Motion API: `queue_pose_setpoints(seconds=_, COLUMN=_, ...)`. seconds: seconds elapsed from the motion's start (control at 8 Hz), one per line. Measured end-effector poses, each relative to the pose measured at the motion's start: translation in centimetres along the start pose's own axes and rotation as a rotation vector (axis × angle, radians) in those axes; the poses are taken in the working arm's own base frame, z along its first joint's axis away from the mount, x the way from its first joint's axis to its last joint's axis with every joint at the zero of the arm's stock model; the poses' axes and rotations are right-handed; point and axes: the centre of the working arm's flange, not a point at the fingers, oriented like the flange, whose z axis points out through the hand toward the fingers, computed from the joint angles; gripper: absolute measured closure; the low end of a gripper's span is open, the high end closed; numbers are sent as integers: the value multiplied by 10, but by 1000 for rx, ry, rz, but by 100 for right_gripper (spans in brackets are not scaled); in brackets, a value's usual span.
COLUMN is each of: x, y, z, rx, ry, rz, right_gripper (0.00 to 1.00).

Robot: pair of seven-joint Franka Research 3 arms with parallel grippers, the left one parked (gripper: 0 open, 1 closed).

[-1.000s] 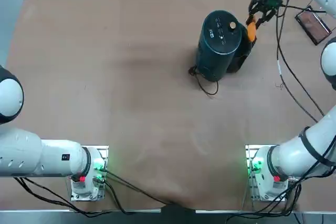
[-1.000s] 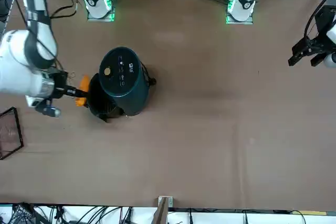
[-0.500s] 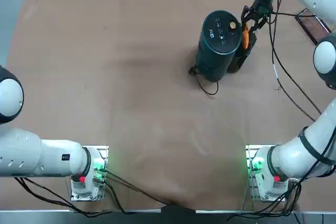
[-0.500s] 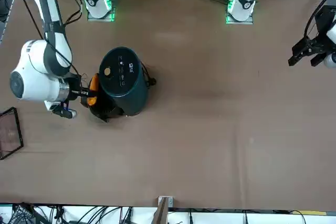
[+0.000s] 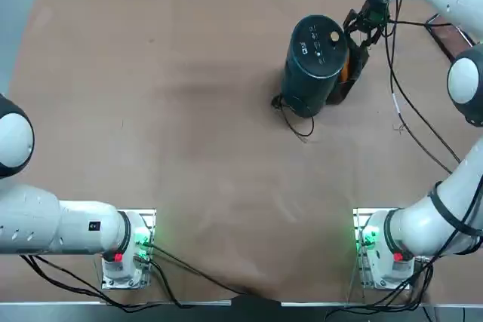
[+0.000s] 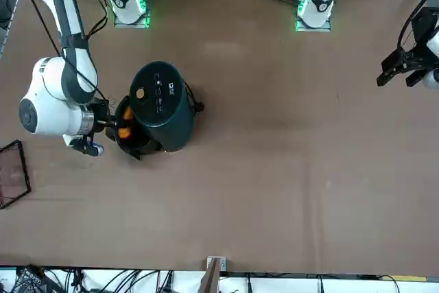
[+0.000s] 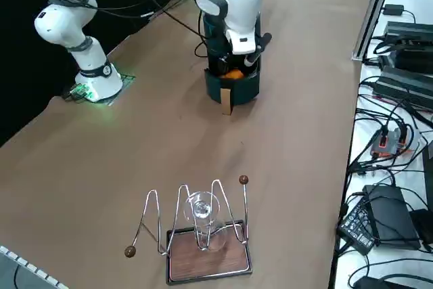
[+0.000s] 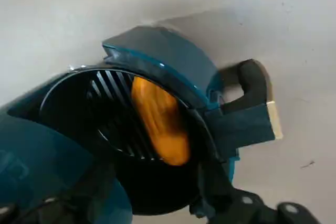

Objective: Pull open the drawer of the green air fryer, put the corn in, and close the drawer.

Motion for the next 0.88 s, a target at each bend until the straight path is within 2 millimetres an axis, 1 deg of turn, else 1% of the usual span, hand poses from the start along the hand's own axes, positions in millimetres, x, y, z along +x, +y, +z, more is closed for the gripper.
queue_pose_setpoints(seconds=0.12, x=0, y=2, z=-10, rx=4, ry=13, rz=5, right_gripper=0)
queue_pose_setpoints(seconds=0.25, x=1, y=9, z=-21, rx=7, ry=32, rz=25, right_gripper=0)
queue_pose_setpoints(seconds=0.38, x=6, y=28, z=-34, rx=12, ry=54, rz=75, right_gripper=0)
queue_pose_setpoints(seconds=0.5, x=12, y=59, z=-45, rx=20, ry=72, rz=153, right_gripper=0)
queue_pose_setpoints(seconds=0.62, x=18, y=94, z=-52, rx=37, ry=89, rz=275, right_gripper=0)
queue_pose_setpoints(seconds=0.75, x=24, y=121, z=-55, rx=57, ry=111, rz=434, right_gripper=0)
queue_pose_setpoints(seconds=0.88, x=30, y=133, z=-52, rx=73, ry=125, rz=601, right_gripper=0)
